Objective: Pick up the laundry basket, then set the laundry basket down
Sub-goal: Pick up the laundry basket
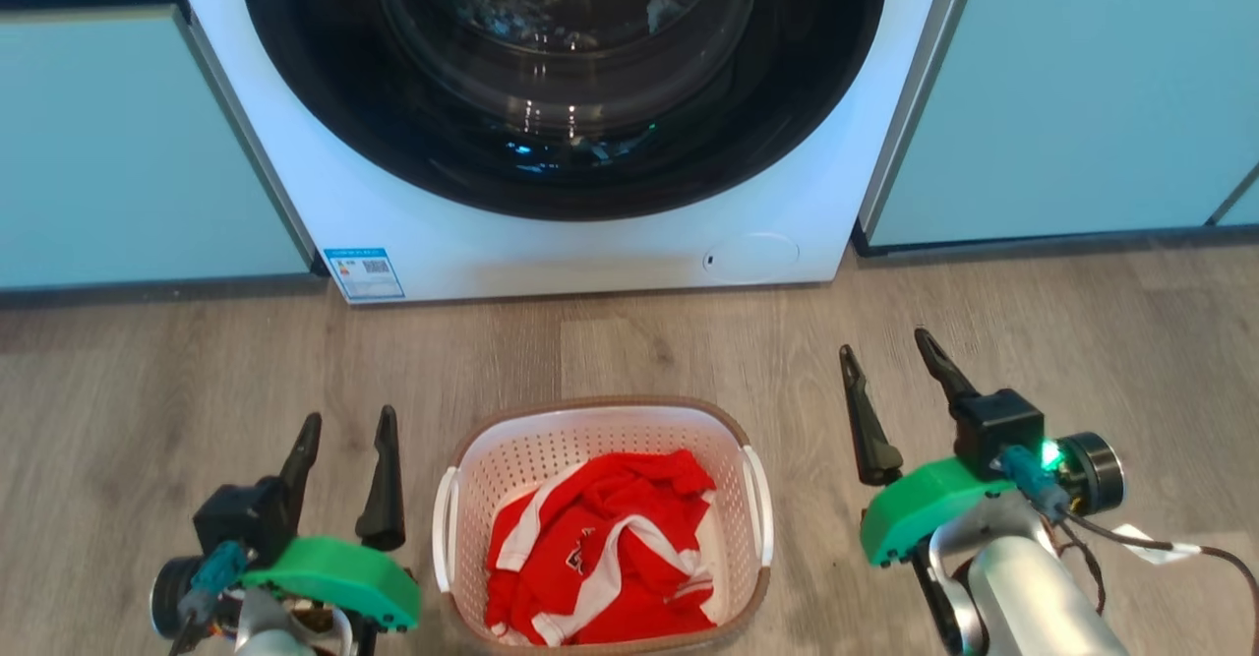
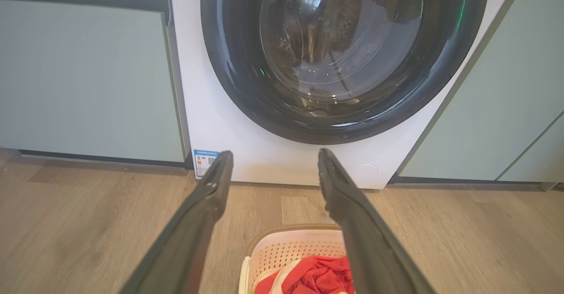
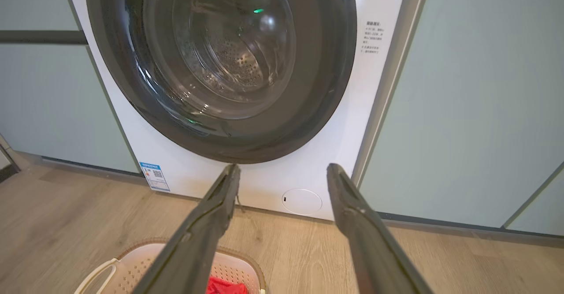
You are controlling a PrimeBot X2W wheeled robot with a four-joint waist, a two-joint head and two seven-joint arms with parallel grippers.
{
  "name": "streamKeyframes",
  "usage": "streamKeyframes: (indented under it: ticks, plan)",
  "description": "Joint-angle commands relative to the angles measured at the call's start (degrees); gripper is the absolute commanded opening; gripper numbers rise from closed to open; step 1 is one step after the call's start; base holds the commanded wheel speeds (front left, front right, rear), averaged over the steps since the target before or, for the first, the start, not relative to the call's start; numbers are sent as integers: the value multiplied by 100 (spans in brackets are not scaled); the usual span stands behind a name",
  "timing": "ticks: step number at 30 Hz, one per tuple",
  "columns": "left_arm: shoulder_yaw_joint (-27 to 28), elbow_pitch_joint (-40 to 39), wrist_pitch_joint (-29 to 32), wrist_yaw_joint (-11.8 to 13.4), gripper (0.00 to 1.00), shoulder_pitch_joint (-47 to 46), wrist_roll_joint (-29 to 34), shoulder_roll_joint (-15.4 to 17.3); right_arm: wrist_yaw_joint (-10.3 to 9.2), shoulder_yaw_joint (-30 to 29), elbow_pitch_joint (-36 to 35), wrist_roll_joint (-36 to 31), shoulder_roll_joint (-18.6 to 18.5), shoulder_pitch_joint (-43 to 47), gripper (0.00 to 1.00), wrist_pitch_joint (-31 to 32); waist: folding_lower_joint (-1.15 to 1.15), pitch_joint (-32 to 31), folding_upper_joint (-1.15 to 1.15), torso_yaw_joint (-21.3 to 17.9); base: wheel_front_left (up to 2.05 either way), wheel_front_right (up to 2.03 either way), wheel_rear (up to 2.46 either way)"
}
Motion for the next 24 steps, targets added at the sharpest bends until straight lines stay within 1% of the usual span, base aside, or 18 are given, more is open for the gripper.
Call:
streamKeyframes:
  ticks: [1,5,8,11,13,14,21,24]
  plan:
    - [130,-116,-30,11,100,-298,-17,-5,-9,117,-101,-102,-27,-243,100,-60,0,113,0,-15,0,0,0]
    - [103,-2,-30,0,100,-475,-65,-5,-9,106,127,-244,-27,-479,100,-13,0,495,0,-17,0,0,0]
    - [140,132,-30,-50,100,-687,-51,-5,-9,52,339,-282,-27,-742,100,222,0,896,0,-41,0,0,0]
    - [189,415,-30,-125,100,-917,53,-5,-9,50,578,-353,-27,-994,100,464,0,1267,0,-72,0,0,0]
    - [224,745,-30,-157,100,-1090,152,10,-9,35,711,-365,-27,-1133,100,558,0,1503,0,-87,0,0,0]
    - [224,745,-30,-157,100,-1090,152,10,-9,35,711,-365,-27,-1133,100,558,0,1503,0,-87,0,0,0]
    - [137,2211,-30,-311,100,-1938,255,159,-9,-85,1136,-406,-27,-1560,100,606,0,2275,0,-119,0,0,0]
    - [72,2661,-30,-358,100,-2330,222,246,-9,-49,1308,-449,-27,-1729,100,600,0,2617,0,-116,0,0,0]
